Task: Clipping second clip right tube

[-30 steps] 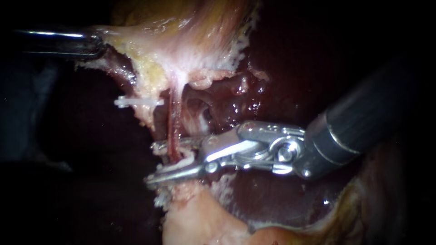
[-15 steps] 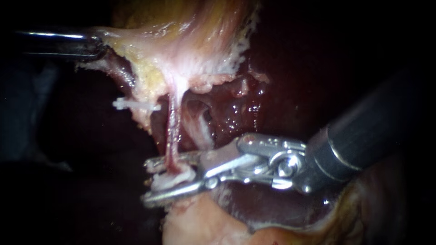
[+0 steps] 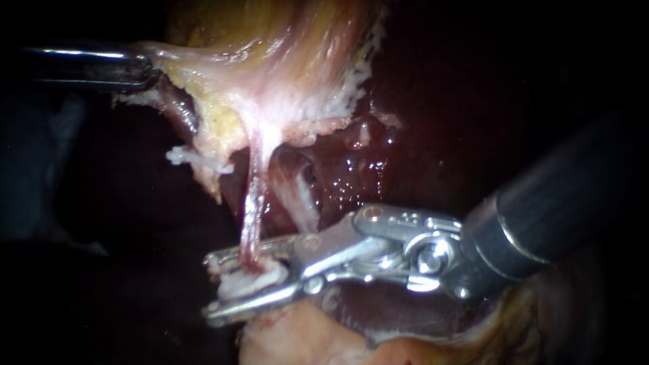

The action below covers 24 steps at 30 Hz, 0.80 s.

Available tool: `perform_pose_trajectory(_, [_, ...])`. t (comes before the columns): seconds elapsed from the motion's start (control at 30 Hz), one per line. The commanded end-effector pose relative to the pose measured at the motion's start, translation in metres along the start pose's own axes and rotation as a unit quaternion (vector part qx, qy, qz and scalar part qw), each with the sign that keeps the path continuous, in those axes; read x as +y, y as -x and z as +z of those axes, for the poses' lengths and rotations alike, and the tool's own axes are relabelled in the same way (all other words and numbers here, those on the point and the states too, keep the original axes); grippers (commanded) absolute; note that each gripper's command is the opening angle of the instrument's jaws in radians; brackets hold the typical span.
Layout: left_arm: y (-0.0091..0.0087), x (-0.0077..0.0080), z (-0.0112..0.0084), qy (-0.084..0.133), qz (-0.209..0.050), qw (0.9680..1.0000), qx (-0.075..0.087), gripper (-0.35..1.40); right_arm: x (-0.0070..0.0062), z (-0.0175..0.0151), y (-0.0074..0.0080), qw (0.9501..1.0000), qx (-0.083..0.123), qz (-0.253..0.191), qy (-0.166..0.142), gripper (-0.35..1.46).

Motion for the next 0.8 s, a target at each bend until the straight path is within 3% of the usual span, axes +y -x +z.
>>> perform_pose_trajectory(0.03, [0.0, 0.0, 0.0, 0.0, 0.0, 1.0, 0.0, -0.35, 0.0001, -0.0001, 0.0, 1.0, 0.0, 0.0, 0.001, 0.28])
perform_pose_trajectory(0.4, [0.0, 0.0, 0.0, 0.0, 0.0, 1.0, 0.0, -0.35, 0.0005, -0.0006, 0.0001, 1.0, 0.002, 0.0, 0.005, 0.06])
perform_pose_trajectory(0.7, [0.0, 0.0, 0.0, 0.0, 0.0, 1.0, 0.0, -0.35, 0.0008, -0.0012, 0.0002, 0.9999, 0.005, 0.006, 0.012, -0.35])
perform_pose_trajectory(0.8, [0.0, 0.0, 0.0, 0.0, 0.0, 1.0, 0.0, -0.35, 0.001, -0.0014, 0.0003, 0.9999, 0.004, 0.009, 0.011, -0.35])
